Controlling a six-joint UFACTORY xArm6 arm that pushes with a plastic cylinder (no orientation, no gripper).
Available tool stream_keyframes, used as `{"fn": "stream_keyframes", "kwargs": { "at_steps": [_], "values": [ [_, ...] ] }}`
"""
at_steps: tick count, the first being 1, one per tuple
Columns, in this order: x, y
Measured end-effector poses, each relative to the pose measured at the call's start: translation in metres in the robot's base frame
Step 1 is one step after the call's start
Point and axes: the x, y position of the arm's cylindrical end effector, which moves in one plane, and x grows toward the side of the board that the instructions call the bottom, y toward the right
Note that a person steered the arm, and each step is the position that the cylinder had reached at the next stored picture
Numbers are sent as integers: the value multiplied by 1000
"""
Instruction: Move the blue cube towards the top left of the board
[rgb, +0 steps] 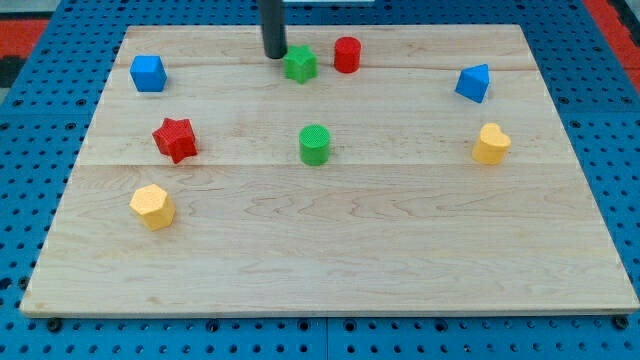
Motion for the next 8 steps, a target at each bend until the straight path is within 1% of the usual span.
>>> {"fn": "stream_keyframes", "kwargs": {
  "at_steps": [1, 2, 3, 4, 5, 6, 8],
  "values": [
    [59, -20],
    [111, -67],
    [94, -159],
    [51, -173],
    [36, -156],
    [13, -156],
    [10, -156]
  ]
}}
